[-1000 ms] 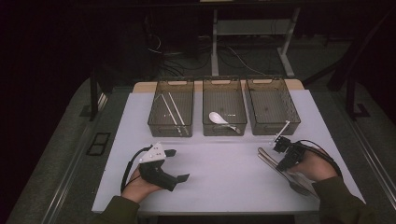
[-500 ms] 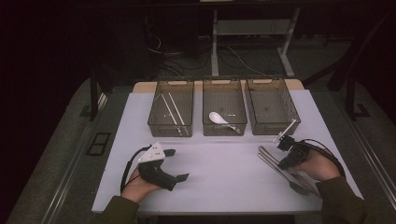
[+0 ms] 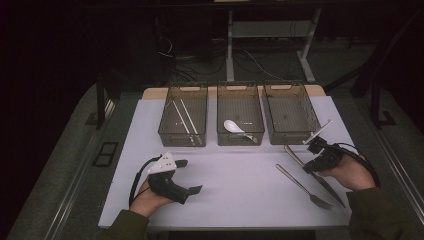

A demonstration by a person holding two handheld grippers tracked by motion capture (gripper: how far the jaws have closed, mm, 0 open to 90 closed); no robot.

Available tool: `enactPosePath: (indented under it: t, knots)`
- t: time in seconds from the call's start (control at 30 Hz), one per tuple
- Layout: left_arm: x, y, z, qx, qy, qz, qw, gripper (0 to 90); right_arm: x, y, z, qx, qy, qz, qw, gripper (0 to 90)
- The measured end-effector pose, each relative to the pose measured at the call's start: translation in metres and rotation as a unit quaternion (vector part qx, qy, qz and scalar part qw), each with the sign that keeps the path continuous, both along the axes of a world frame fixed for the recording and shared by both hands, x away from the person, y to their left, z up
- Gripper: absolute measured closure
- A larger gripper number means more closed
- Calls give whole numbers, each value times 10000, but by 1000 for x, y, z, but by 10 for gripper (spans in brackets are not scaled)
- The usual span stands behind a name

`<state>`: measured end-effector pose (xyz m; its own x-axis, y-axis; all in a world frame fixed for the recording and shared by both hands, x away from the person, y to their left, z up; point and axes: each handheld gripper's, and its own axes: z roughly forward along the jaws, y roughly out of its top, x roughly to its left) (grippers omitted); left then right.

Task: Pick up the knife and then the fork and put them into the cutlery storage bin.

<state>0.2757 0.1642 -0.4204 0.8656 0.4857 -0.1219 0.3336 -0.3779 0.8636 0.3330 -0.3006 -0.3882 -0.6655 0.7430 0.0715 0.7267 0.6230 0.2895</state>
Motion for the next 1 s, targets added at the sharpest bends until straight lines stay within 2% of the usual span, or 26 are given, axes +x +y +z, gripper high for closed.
enactPosePath:
  t: [0.3,0.5,1.0]
  knots:
    - [0,0,0,-15,-3,11,10000,0,5,-7,22,184,-203,-83,9996,800]
    - [1,0,0,-43,2,-1,10000,0,14,-9,38,284,-355,-178,9988,800]
    - [0,-2,0,-37,-1,-44,10000,0,56,4,72,283,-489,-270,9980,799]
